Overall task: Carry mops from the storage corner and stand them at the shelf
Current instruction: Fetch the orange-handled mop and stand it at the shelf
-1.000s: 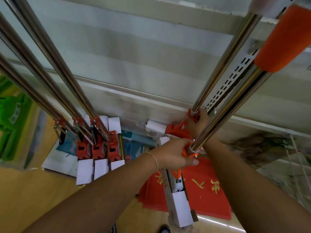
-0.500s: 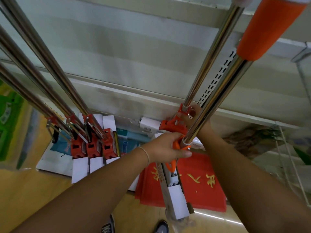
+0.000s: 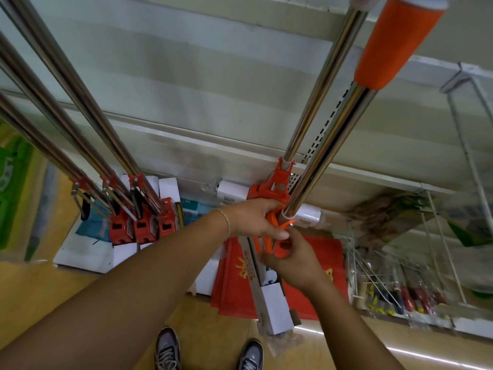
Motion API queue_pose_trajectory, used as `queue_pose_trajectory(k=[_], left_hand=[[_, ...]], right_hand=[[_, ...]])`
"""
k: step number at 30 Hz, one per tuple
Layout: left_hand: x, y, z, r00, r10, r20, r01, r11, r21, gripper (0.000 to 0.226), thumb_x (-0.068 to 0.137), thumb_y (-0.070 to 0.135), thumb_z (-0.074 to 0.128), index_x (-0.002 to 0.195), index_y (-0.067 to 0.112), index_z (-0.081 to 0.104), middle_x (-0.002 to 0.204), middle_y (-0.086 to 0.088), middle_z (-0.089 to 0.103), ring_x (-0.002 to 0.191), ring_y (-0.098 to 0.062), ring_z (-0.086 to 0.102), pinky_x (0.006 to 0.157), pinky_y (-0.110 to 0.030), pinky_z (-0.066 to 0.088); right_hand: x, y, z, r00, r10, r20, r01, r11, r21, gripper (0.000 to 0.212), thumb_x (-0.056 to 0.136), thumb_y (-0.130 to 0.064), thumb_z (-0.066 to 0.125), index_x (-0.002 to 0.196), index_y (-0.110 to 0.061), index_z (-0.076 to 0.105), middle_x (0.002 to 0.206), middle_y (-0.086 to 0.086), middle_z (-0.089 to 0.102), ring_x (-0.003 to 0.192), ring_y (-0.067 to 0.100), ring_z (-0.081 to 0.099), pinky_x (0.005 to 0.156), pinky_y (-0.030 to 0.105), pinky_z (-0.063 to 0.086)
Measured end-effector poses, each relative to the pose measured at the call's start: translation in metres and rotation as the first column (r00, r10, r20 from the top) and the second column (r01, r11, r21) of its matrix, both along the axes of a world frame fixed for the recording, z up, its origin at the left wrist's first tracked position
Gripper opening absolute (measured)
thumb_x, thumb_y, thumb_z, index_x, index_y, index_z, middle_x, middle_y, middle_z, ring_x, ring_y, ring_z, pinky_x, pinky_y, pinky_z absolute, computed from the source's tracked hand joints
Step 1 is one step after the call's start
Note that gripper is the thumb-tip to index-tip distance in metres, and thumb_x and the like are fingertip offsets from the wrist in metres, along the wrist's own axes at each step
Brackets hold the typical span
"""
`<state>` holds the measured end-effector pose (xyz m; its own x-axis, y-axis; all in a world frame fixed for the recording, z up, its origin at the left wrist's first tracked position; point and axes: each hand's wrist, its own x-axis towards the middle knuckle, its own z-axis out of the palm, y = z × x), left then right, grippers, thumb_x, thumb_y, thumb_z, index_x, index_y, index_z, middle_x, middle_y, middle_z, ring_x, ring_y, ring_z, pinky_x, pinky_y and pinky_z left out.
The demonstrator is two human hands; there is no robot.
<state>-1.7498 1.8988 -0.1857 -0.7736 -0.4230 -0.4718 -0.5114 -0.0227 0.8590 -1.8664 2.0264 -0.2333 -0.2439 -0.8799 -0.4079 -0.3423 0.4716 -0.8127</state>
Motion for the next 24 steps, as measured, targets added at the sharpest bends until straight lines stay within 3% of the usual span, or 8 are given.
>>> queue_pose_trajectory(k=[3, 7, 10, 12, 15, 17, 21, 24], left_hand=[[0.002, -0.006, 0.004, 0.995, -0.082, 0.053, 0.084, 0.996, -0.032, 0.049, 0.083, 0.015, 0.075, 0.127, 0.023, 0.058, 0.121, 0.001, 0.067, 0.113, -0.015, 0.062, 0.104, -0.034, 0.046], [0.004, -0.001, 0.0, 0.998, -0.03, 0.061, 0.037, 0.992, -0.119, 0.046, 0.083, 0.022, 0.075, 0.126, 0.026, 0.058, 0.118, 0.006, 0.067, 0.111, -0.012, 0.062, 0.105, -0.038, 0.045], [0.005, 0.002, -0.006, 0.999, 0.021, 0.036, -0.015, 0.989, -0.148, 0.041, 0.083, 0.025, 0.075, 0.12, 0.032, 0.06, 0.114, 0.01, 0.067, 0.108, -0.009, 0.061, 0.102, -0.032, 0.046], [0.002, 0.004, -0.007, 0.998, 0.063, 0.008, -0.061, 0.983, -0.172, 0.04, 0.082, 0.023, 0.076, 0.117, 0.033, 0.061, 0.111, 0.012, 0.067, 0.105, -0.007, 0.061, 0.095, -0.021, 0.044], [-0.001, 0.005, -0.008, 0.992, 0.126, -0.017, -0.126, 0.964, -0.233, 0.04, 0.08, 0.021, 0.078, 0.117, 0.027, 0.064, 0.108, 0.01, 0.067, 0.101, -0.007, 0.061, 0.083, -0.009, 0.041], [-0.002, 0.005, -0.008, 0.987, 0.16, -0.02, -0.159, 0.946, -0.283, 0.039, 0.079, 0.024, 0.078, 0.116, 0.027, 0.064, 0.107, 0.01, 0.066, 0.1, -0.008, 0.06, 0.083, -0.013, 0.041], [-0.008, 0.003, -0.011, 0.977, 0.212, -0.018, -0.202, 0.897, -0.394, 0.038, 0.077, 0.034, 0.079, 0.109, 0.034, 0.059, 0.105, 0.01, 0.064, 0.102, -0.013, 0.058, 0.088, -0.024, 0.043], [-0.013, 0.001, -0.013, 0.967, 0.254, -0.016, -0.236, 0.871, -0.43, 0.04, 0.075, 0.038, 0.078, 0.109, 0.032, 0.057, 0.104, 0.008, 0.064, 0.1, -0.016, 0.058, 0.089, -0.031, 0.048]], right_hand=[[0.011, -0.003, -0.008, 0.972, -0.13, -0.195, 0.116, 0.99, -0.081, 0.027, 0.076, -0.03, 0.082, 0.097, -0.021, 0.066, 0.08, -0.01, 0.068, 0.074, 0.002, 0.062, 0.066, 0.024, 0.048], [0.008, -0.011, -0.011, 0.962, -0.085, -0.261, 0.058, 0.992, -0.11, 0.019, 0.081, -0.025, 0.076, 0.077, -0.023, 0.058, 0.061, -0.008, 0.055, 0.056, 0.004, 0.05, 0.054, 0.019, 0.037], [0.003, -0.016, -0.011, 0.955, 0.0, -0.297, -0.022, 0.997, -0.071, 0.014, 0.085, -0.022, 0.07, 0.082, -0.027, 0.057, 0.069, -0.005, 0.062, 0.065, 0.014, 0.059, 0.059, 0.028, 0.044], [-0.001, -0.02, -0.011, 0.956, 0.037, -0.292, -0.048, 0.998, -0.032, 0.009, 0.085, -0.02, 0.067, 0.092, -0.023, 0.062, 0.083, 0.002, 0.07, 0.08, 0.026, 0.066, 0.066, 0.033, 0.05], [-0.007, -0.03, -0.005, 0.952, 0.092, -0.292, -0.108, 0.993, -0.042, 0.016, 0.086, -0.012, 0.064, 0.101, -0.019, 0.065, 0.09, -0.003, 0.068, 0.089, 0.024, 0.066, 0.066, 0.025, 0.046], [-0.009, -0.036, -0.002, 0.946, 0.127, -0.299, -0.153, 0.986, -0.066, 0.019, 0.088, -0.009, 0.062, 0.105, -0.017, 0.066, 0.093, -0.007, 0.065, 0.092, 0.02, 0.064, 0.063, 0.013, 0.039], [-0.016, -0.047, -0.004, 0.936, 0.161, -0.312, -0.175, 0.984, -0.016, 0.023, 0.091, -0.013, 0.06, 0.114, -0.014, 0.064, 0.11, 0.008, 0.07, 0.102, 0.029, 0.063, 0.071, 0.022, 0.036], [-0.022, -0.056, -0.005, 0.923, 0.197, -0.329, -0.204, 0.979, 0.013, 0.02, 0.093, -0.015, 0.06, 0.112, -0.012, 0.063, 0.111, 0.012, 0.068, 0.101, 0.032, 0.061, 0.072, 0.026, 0.037]])
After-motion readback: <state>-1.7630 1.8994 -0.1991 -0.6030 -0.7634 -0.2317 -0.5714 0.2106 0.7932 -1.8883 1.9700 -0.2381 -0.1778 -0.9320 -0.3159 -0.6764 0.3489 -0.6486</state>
